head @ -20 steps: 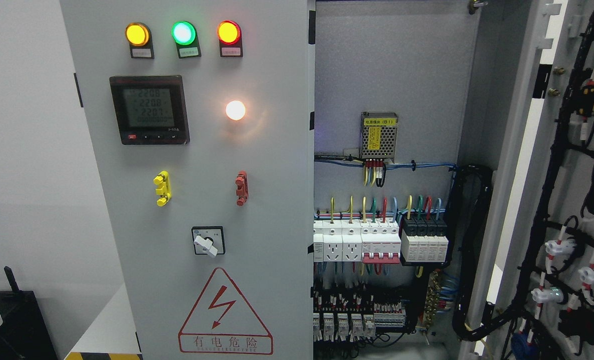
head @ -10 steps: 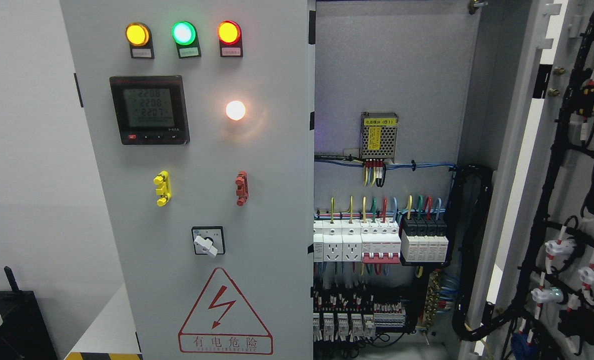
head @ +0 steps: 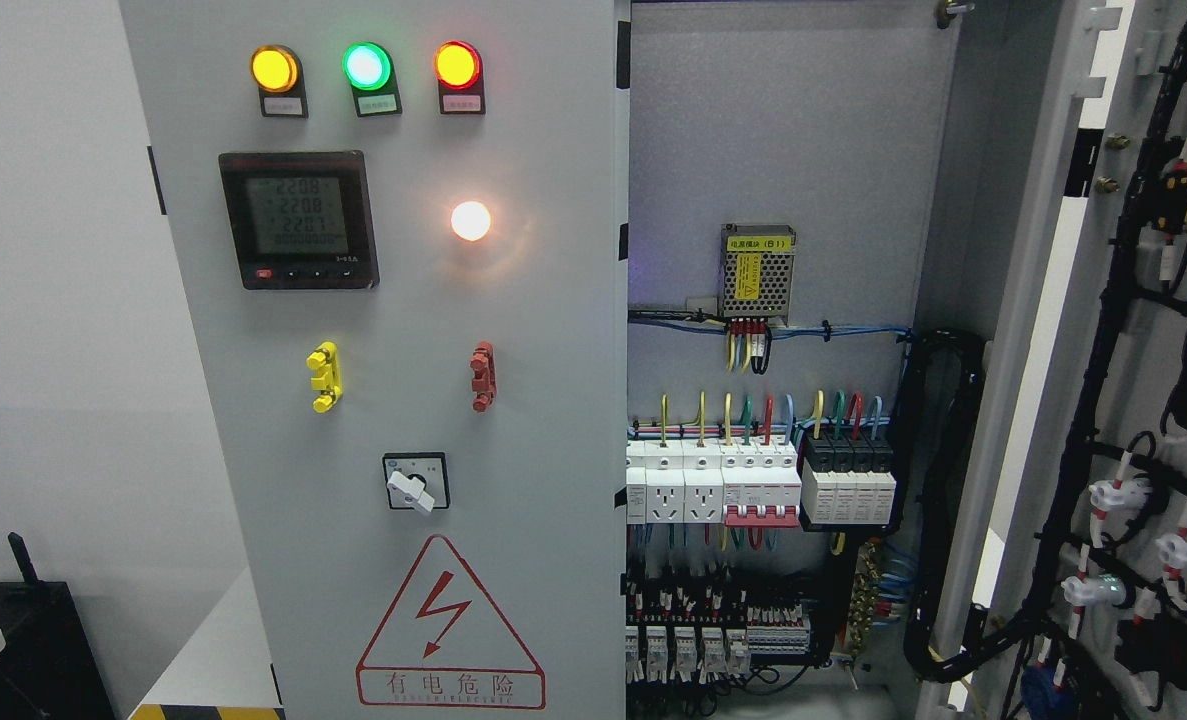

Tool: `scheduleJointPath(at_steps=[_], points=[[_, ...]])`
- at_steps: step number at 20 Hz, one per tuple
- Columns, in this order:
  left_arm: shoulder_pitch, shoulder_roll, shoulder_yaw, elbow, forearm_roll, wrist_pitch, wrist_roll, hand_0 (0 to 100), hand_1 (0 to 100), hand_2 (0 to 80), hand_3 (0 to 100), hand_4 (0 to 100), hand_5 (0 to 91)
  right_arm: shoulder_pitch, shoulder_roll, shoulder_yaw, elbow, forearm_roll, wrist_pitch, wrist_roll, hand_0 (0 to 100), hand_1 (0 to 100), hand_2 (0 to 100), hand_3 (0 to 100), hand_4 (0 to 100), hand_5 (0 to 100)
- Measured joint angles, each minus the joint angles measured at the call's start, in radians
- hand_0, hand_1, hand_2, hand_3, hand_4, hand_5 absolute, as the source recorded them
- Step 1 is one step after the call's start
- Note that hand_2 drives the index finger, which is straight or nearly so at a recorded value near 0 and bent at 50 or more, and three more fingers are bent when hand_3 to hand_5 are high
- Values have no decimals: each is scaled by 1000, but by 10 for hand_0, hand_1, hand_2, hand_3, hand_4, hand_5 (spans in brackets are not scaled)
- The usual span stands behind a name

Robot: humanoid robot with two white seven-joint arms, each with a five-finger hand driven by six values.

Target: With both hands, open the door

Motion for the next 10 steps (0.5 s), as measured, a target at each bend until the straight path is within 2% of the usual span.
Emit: scheduleJointPath(at_steps=[5,10], points=[[0,0,0,0,0,-2,0,0,0,0,0,30,0,-46,-6,13,-70,0,-55,-4,107,0,0,0,0,0],[0,0,0,0,0,-5,0,0,0,0,0,30,0,-129,-9,21,-118,0,-107,0,106,0,0,0,0,0]])
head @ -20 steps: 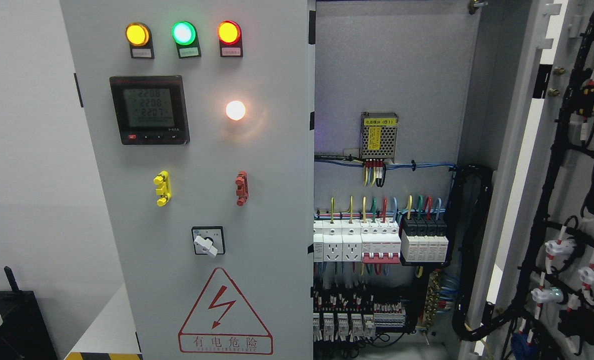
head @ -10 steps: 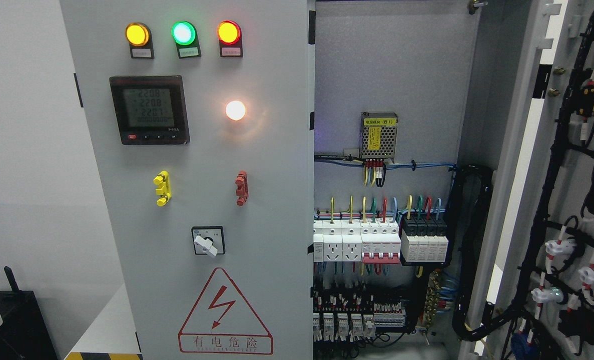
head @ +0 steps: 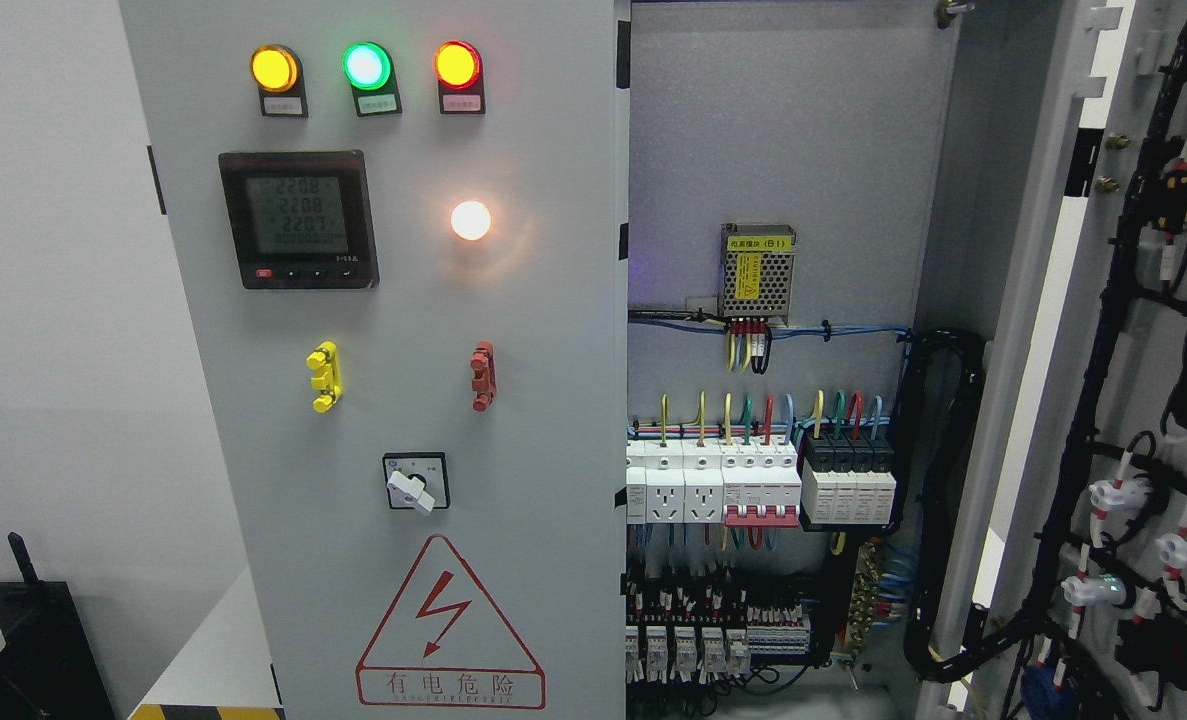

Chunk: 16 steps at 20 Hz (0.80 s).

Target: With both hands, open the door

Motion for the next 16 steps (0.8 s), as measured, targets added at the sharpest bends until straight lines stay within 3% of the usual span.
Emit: scheduleJointPath(at_steps=[8,16], points=[[0,0,0,0,0,6,0,0,0,0,0,30,0,-169,-2,15,-47,0,-9,3,106,0,0,0,0,0],[0,0,0,0,0,10,0,0,0,0,0,31,0,-348,-3,41,-63,0,88,3,107,0,0,0,0,0]])
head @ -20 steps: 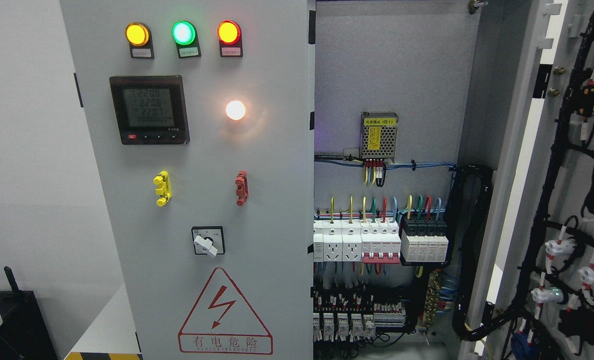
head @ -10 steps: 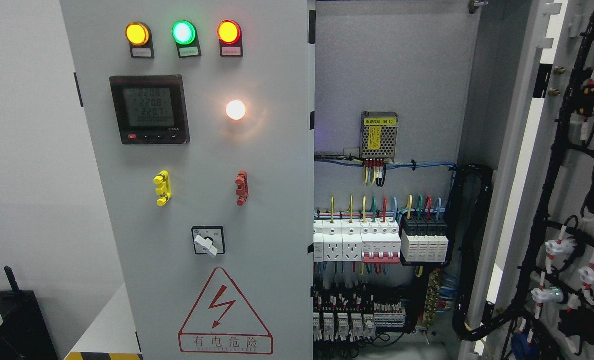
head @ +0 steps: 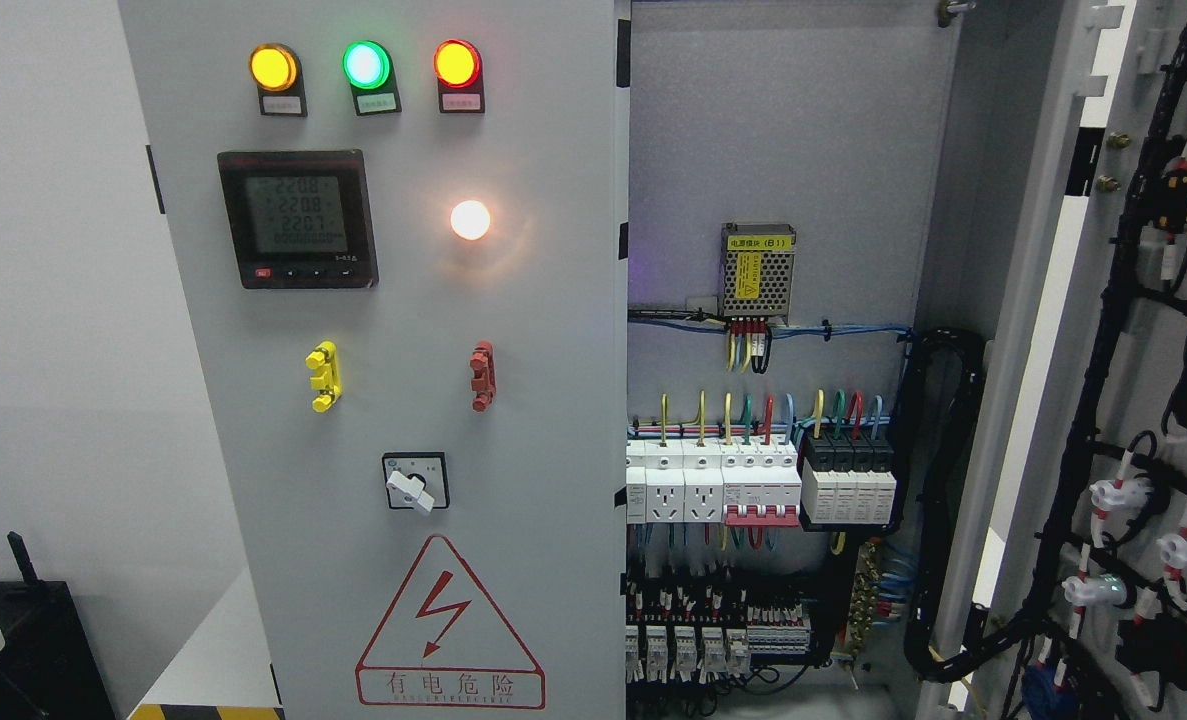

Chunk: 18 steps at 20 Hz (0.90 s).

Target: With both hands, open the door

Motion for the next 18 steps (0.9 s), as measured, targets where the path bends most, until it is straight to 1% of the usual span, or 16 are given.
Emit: scheduleJointPath(at_steps=[9,14,18], points=[[0,0,0,0,0,-2,0,0,0,0,0,31,0,-193,1,59,23,0,55,2,107,0,0,0,0,0],[0,0,0,0,0,-5,0,0,0,0,0,31,0,-286,7,96,42,0,152,3,106,0,0,0,0,0],[0,0,0,0,0,-5,0,0,0,0,0,31,0,-346,12,115,61,-18,228,3,106,0,0,0,0,0]])
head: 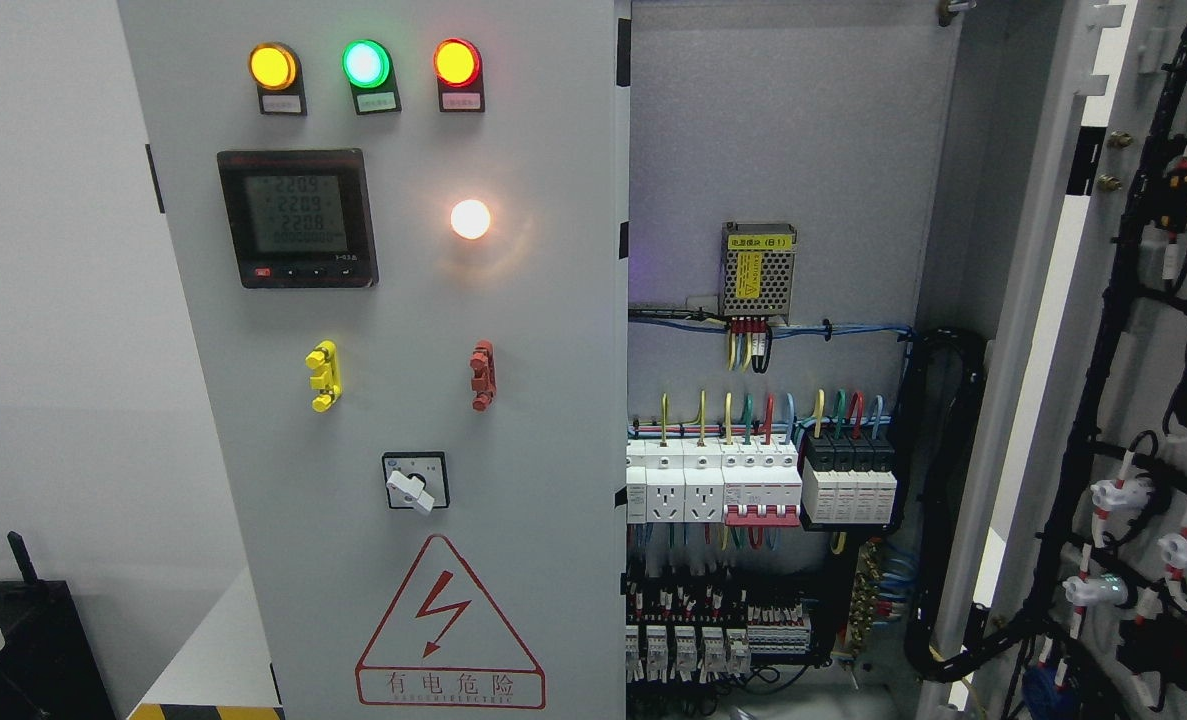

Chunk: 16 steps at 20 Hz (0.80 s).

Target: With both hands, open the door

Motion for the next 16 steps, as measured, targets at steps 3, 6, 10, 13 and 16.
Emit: scheduleJointPath(at_steps=[3,6,10,13,16], points=[[0,0,0,0,0,0,0,0,0,0,0,31,0,-49,3,10,13,-45,60,1,106,0,0,0,0,0],[0,0,0,0,0,-1,0,0,0,0,0,31,0,-95,5,17,26,-75,89,5,106,0,0,0,0,0],[0,0,0,0,0,-5,0,0,0,0,0,31,0,-141,7,23,44,-97,113,1,106,0,0,0,0,0],[0,0,0,0,0,-5,0,0,0,0,0,31,0,-166,9,26,55,-106,125,0,106,0,0,0,0,0],[0,0,0,0,0,-3,0,0,0,0,0,31,0,-191,10,28,67,-112,139,-1,106,0,0,0,0,0]])
